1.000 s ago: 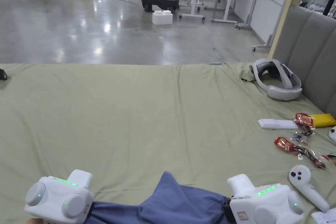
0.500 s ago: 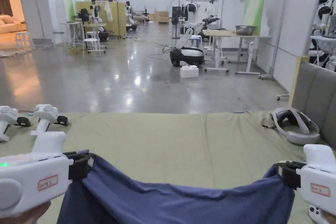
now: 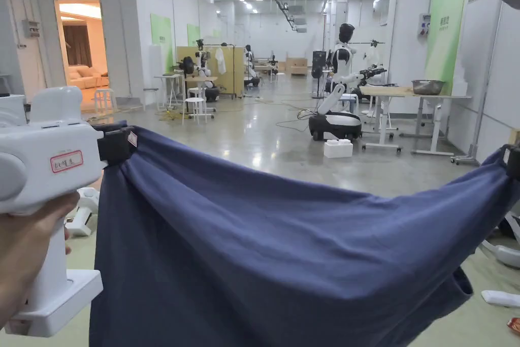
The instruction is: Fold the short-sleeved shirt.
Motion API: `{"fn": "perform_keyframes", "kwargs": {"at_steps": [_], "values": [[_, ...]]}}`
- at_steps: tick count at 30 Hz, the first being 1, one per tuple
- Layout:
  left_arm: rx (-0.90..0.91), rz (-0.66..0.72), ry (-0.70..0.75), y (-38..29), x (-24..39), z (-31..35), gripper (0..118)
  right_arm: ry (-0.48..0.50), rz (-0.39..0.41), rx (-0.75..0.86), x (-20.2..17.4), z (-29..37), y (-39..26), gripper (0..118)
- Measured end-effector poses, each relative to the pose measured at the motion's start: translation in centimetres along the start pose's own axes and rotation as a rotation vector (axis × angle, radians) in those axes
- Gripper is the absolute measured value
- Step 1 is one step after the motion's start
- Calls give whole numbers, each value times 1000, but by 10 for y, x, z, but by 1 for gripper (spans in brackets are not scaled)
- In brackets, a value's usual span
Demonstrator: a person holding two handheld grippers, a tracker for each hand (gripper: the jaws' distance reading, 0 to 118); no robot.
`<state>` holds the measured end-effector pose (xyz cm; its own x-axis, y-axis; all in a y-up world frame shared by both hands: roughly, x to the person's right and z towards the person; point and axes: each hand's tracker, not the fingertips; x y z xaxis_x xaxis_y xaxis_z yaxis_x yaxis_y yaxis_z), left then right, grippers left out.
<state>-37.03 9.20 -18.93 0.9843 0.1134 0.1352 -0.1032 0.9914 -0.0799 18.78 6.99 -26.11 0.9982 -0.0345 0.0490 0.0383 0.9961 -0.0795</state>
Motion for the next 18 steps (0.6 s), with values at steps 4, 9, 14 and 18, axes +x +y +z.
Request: {"fn": "perform_keyframes", "kwargs": {"at_steps": [4,9,14,18], "values": [[30,25,26,12,-13,3,13,-28,12,36,0,-4,25,4],[41,49,35,19,-20,-4,13,-43,1,69,-1,-8,45,4],[38,58,44,22,-20,-21,12,-66,26,90,-7,-15,56,4],[31,78,32,22,-19,-37,12,-76,31,97,-13,-27,57,4]]}}
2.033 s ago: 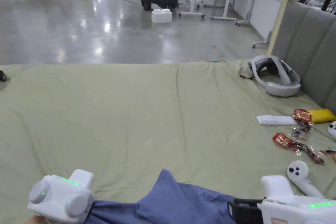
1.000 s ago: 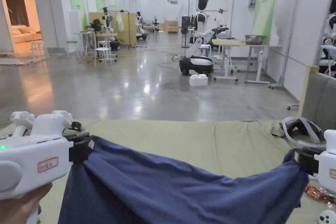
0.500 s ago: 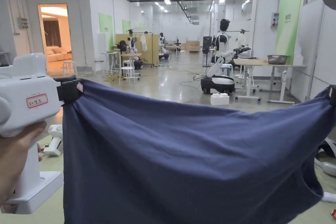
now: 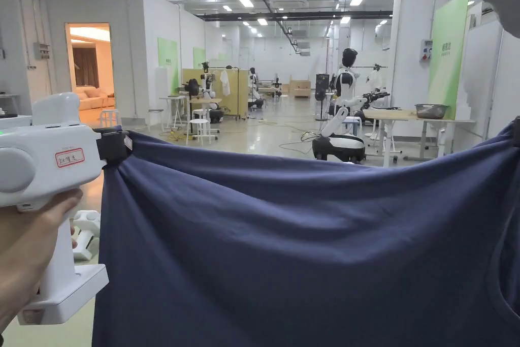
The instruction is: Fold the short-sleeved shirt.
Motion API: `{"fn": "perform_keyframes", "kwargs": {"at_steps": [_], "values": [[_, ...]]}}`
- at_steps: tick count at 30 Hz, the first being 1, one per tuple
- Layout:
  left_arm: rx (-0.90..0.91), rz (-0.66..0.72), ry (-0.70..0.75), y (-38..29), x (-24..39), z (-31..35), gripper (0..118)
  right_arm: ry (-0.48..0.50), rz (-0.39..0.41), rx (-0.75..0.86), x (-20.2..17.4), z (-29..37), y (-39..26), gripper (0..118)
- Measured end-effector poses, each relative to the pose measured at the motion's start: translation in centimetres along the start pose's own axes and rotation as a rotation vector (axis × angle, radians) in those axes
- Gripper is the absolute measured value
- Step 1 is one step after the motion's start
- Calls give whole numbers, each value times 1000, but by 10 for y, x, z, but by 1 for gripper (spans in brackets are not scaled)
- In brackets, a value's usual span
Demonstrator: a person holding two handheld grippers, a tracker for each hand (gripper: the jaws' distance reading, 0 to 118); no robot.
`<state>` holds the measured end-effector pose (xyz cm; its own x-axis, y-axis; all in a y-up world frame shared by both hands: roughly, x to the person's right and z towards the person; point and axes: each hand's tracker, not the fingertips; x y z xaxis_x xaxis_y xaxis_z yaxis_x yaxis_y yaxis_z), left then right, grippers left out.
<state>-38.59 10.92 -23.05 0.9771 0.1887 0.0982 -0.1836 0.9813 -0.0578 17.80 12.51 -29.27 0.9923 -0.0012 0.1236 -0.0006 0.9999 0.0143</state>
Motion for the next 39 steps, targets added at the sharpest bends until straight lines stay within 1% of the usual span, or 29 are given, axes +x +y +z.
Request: {"fn": "perform_keyframes", "kwargs": {"at_steps": [5,9,12,15,18,21,22,25,26,28,29,30,32,33,34,36,39], "values": [[-12,12,4,3,3,-28,13,-16,29,-1,-9,-26,3,4],[-33,37,24,7,3,-61,12,-28,32,11,-15,-49,10,4],[-36,49,36,10,3,-90,12,-42,51,10,-17,-74,15,4],[-39,45,53,11,7,-122,12,-58,38,-7,-17,-110,20,4],[-58,-5,64,8,11,-153,12,-51,4,-25,-18,-138,20,4],[-74,-18,77,3,14,-184,12,-79,35,-27,-25,-167,16,4],[-73,-27,77,0,15,-195,12,-86,56,-32,-27,-178,13,4],[-91,-49,90,-6,18,-230,12,-108,66,-35,-33,-206,8,4],[-96,-48,91,-9,19,-241,12,-131,72,-41,-34,-216,8,4],[-124,-59,131,-14,25,-264,12,-148,30,-34,-35,-234,5,4],[-126,-64,136,-17,27,-272,12,-176,18,-31,-36,-242,3,4],[-134,-57,137,-19,29,-281,12,-183,18,-35,-38,-249,3,4],[-146,-55,136,-24,30,-295,12,-166,23,-32,-41,-260,0,4],[-153,-66,133,-27,30,-301,12,-171,45,-45,-44,-264,-1,4],[-157,-90,151,-32,33,-306,12,-155,50,-45,-46,-266,-4,4],[-161,-89,145,-39,34,-313,12,-160,71,-55,-49,-271,-13,4],[-188,-54,143,-61,30,-318,12,-124,13,-88,-46,-272,-41,4]]}}
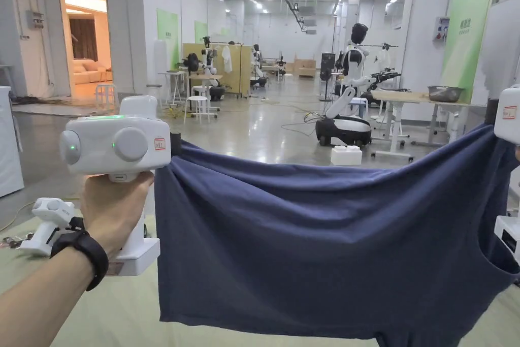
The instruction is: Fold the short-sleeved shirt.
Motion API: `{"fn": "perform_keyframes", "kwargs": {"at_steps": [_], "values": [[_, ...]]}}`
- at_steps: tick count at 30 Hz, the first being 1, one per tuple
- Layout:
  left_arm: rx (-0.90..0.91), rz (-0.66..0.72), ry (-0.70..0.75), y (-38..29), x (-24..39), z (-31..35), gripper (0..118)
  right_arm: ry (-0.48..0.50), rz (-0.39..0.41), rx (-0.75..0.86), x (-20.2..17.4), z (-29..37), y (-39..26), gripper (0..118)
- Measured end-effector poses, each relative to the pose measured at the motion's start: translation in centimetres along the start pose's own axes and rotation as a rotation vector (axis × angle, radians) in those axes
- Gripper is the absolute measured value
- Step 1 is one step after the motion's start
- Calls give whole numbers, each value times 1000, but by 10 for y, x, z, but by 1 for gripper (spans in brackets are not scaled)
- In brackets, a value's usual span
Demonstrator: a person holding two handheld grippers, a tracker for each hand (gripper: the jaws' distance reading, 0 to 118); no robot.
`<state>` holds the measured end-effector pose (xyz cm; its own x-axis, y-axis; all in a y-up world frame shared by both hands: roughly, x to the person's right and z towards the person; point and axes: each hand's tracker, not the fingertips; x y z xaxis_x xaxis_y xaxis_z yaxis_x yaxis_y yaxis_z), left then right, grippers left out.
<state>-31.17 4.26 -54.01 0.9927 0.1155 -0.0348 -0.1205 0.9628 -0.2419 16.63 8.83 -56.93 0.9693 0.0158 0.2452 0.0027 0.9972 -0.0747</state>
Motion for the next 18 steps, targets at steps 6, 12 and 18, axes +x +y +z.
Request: {"fn": "perform_keyframes", "kwargs": {"at_steps": [6,12,18], "values": [[-207,6,-36,-95,-11,-15,12,51,34,-161,8,10,-98,4],[-303,173,-79,-196,-50,13,12,179,-115,-284,51,75,-196,4],[-388,171,-139,-275,-91,127,12,176,-182,-300,104,197,-281,4]]}}
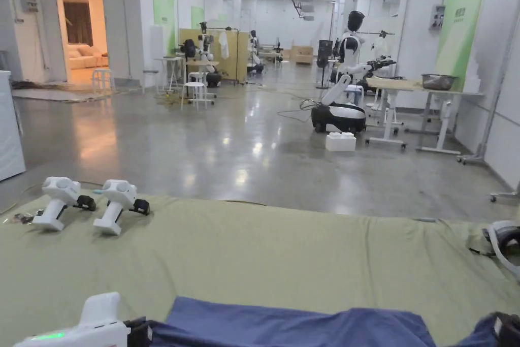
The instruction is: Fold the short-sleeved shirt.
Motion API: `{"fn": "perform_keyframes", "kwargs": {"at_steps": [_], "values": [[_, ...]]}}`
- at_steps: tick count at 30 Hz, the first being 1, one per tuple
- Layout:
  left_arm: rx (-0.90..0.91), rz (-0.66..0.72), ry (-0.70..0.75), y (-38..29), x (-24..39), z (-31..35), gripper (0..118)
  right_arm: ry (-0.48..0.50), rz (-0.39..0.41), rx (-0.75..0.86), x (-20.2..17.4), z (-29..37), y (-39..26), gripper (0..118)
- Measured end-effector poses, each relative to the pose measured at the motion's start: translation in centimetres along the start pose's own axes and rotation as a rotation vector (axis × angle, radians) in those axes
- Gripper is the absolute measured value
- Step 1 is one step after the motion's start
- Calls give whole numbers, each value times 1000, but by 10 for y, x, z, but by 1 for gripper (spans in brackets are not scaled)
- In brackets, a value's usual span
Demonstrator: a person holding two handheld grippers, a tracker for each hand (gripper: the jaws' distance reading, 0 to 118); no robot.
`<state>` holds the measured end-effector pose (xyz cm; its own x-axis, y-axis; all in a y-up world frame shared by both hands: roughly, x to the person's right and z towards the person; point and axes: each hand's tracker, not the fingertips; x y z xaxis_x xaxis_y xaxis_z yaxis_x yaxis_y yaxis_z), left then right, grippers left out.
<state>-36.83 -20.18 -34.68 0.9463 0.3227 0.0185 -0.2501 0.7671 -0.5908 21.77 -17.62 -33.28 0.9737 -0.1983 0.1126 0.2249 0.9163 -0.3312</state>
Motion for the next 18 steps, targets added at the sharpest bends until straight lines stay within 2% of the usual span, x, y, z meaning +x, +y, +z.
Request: {"fn": "perform_keyframes", "kwargs": {"at_steps": [1,2,3,4,7,10,12,15,16,17,18], "values": [[-14,27,-30,-14,-10,17,12,5,-9,10,6,21,-18,4],[-17,24,-31,-29,-17,32,12,24,7,-10,13,40,-33,4],[-41,35,-23,-43,-22,45,12,1,35,-18,16,59,-51,4],[-84,13,-20,-60,-25,58,12,-34,67,-58,20,74,-68,4],[-135,-60,11,-104,-36,82,12,-27,63,-157,30,114,-117,4],[-217,-16,10,-137,-47,89,12,-51,86,-258,37,134,-156,4],[-201,7,0,-155,-53,93,12,-56,75,-313,42,142,-176,4],[-201,43,15,-165,-58,92,19,-72,77,-389,46,142,-196,5],[-207,50,43,-167,-55,93,29,-80,78,-420,48,141,-202,6],[-218,47,57,-168,-56,92,57,-100,82,-442,52,140,-206,17],[-222,42,52,-168,-58,93,94,-112,74,-487,56,137,-211,54]]}}
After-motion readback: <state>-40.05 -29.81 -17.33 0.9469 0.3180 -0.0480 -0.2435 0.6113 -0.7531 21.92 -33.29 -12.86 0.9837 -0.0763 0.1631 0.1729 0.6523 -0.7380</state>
